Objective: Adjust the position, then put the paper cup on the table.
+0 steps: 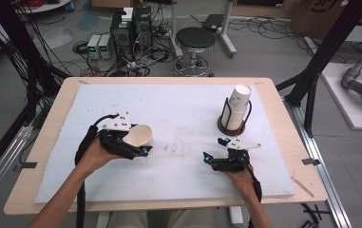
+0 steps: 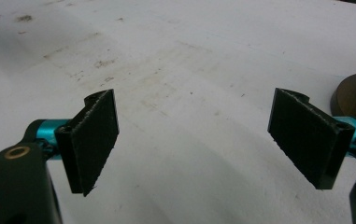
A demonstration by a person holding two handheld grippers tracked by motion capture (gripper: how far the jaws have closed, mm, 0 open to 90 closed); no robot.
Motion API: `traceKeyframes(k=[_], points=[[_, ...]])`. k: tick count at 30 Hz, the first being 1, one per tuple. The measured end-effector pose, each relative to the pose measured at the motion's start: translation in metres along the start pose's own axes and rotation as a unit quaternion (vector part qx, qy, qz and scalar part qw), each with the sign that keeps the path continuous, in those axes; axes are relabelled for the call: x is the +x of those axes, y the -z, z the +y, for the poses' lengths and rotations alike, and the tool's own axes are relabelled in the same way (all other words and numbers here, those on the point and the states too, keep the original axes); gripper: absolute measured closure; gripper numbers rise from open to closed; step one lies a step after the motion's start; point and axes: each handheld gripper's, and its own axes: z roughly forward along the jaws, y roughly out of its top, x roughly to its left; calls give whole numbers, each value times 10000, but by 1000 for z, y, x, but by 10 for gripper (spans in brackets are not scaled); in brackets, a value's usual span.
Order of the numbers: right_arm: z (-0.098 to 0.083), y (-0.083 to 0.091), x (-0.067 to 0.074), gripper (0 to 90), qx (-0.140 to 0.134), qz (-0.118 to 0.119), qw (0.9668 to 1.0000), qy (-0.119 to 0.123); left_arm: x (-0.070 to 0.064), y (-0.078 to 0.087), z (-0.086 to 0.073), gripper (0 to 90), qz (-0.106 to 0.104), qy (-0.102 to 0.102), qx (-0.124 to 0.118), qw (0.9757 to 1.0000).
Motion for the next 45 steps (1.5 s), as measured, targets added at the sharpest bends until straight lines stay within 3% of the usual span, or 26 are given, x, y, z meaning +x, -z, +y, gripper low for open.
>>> traceKeyframes(k=[15, 26, 45], points=[[-1, 0, 1, 166, 34, -95, 9999, 8, 5, 2, -5, 311, 89, 118, 155, 9998], [-1, -1, 0, 166, 87, -40, 10000, -14, 10, -2, -6, 310, 113, 174, 243, 9995], [-1, -1, 2, 167, 109, -123, 9999, -15, 12, -33, -1, 311, 95, 122, 646, 9978]])
